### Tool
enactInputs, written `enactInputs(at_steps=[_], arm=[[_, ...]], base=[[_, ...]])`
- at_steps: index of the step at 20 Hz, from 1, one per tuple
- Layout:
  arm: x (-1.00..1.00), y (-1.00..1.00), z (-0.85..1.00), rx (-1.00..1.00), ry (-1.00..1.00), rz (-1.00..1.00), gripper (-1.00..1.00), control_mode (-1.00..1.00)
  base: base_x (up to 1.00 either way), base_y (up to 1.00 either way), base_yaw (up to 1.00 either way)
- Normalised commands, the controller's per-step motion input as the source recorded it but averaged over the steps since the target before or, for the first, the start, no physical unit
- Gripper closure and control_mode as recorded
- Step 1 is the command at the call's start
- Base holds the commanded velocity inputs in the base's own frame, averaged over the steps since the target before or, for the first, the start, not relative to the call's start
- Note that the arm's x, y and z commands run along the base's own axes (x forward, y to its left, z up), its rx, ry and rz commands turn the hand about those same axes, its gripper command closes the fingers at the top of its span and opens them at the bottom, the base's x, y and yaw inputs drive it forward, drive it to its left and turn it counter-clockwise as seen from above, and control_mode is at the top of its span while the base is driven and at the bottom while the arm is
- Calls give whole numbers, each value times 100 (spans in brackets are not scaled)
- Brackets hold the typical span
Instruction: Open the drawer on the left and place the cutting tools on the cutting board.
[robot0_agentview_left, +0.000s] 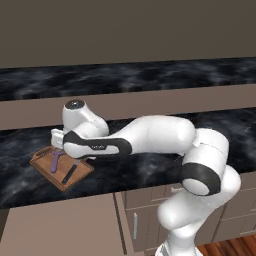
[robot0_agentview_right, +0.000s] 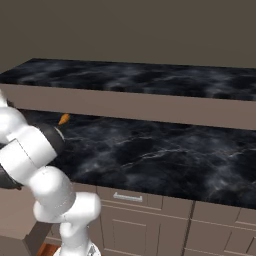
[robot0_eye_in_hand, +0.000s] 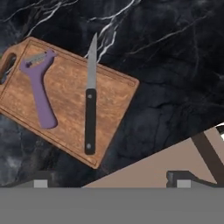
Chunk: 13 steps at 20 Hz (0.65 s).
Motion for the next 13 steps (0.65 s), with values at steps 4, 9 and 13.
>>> enactInputs(at_steps=[4, 9, 13], arm=[[-59, -77, 80, 0, 0, 0, -100, -100], [-56, -98, 63, 0, 1, 0, -100, -100], [-47, -100, 50, 0, 5, 0, -100, -100]], base=[[0, 0, 0], [0, 0, 0], [0, 0, 0]])
